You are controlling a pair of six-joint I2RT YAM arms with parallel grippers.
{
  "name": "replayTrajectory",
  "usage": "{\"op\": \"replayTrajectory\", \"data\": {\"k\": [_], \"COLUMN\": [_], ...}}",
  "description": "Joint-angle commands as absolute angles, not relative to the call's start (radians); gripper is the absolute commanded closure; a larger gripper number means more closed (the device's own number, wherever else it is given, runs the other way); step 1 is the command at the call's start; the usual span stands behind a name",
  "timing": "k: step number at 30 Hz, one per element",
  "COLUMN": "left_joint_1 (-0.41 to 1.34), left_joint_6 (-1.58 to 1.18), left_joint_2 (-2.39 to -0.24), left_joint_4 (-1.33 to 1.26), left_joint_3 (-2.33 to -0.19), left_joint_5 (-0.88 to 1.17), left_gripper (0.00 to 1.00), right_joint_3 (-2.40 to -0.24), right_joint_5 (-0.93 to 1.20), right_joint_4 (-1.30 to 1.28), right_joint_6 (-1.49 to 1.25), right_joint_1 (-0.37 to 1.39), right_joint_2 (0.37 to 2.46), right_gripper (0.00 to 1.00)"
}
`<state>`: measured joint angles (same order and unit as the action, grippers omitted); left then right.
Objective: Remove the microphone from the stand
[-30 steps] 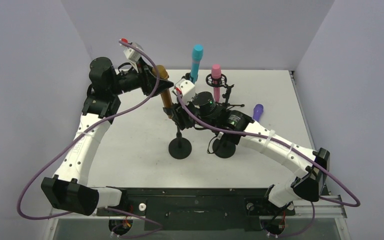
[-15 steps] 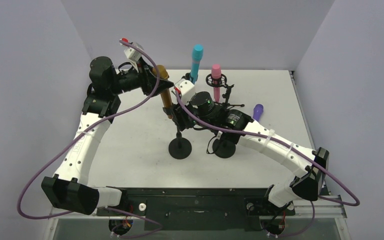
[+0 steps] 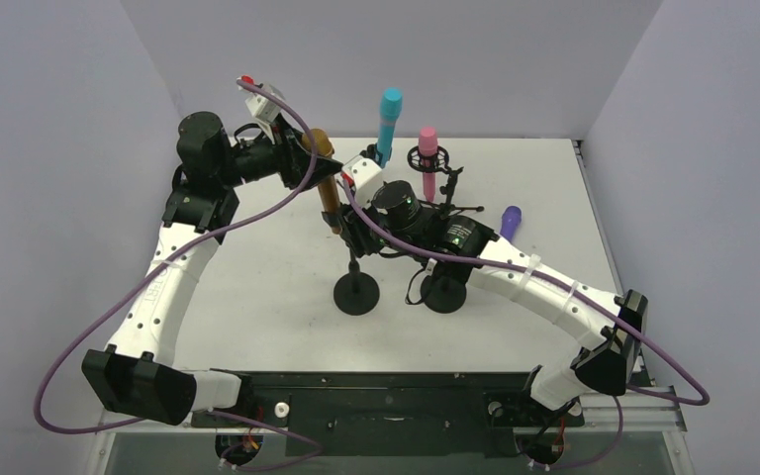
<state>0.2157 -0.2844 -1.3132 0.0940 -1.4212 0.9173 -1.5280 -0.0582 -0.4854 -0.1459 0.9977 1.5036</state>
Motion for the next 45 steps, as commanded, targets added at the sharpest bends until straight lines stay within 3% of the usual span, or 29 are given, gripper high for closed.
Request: {"op": "replayTrajectory", "data": {"k": [1, 19, 27, 29, 31, 33, 40, 45], "left_joint_1": [0.212, 0.213, 0.217, 0.217, 0.218, 0.219, 0.221, 0.221], "left_joint_6": [-0.256, -0.247, -0.244, -0.243, -0.242, -0.241, -0.241, -0.241], "left_joint_2": [-1.315, -1.275, -1.272, -1.271, -1.271, -1.272, -1.272, -1.272], "left_joint_4": [0.14, 0.165, 0.179, 0.182, 0.184, 0.185, 0.187, 0.187], "left_joint_3": [-1.446, -1.44, -1.443, -1.443, -1.445, -1.445, -1.448, -1.449], "left_joint_5": [0.908, 0.821, 0.817, 0.817, 0.819, 0.819, 0.819, 0.819], "left_gripper": [1.0, 1.0, 1.0, 1.0, 1.0, 1.0, 1.0, 1.0], "right_joint_3": [-1.577, -1.572, -1.58, -1.59, -1.59, -1.599, -1.611, -1.638], "right_joint_5": [-0.106, -0.421, -0.382, -0.368, -0.362, -0.36, -0.338, -0.312], "right_joint_4": [-0.491, -0.464, -0.449, -0.455, -0.445, -0.441, -0.434, -0.438], "right_joint_6": [-0.153, -0.231, -0.235, -0.237, -0.243, -0.247, -0.252, -0.259], "right_joint_1": [1.005, 1.084, 1.088, 1.087, 1.087, 1.087, 1.064, 1.055], "right_joint_2": [1.519, 1.549, 1.556, 1.56, 1.561, 1.57, 1.6, 1.623], "right_gripper": [1.0, 1.0, 1.0, 0.67, 0.48, 0.41, 0.37, 0.48]}}
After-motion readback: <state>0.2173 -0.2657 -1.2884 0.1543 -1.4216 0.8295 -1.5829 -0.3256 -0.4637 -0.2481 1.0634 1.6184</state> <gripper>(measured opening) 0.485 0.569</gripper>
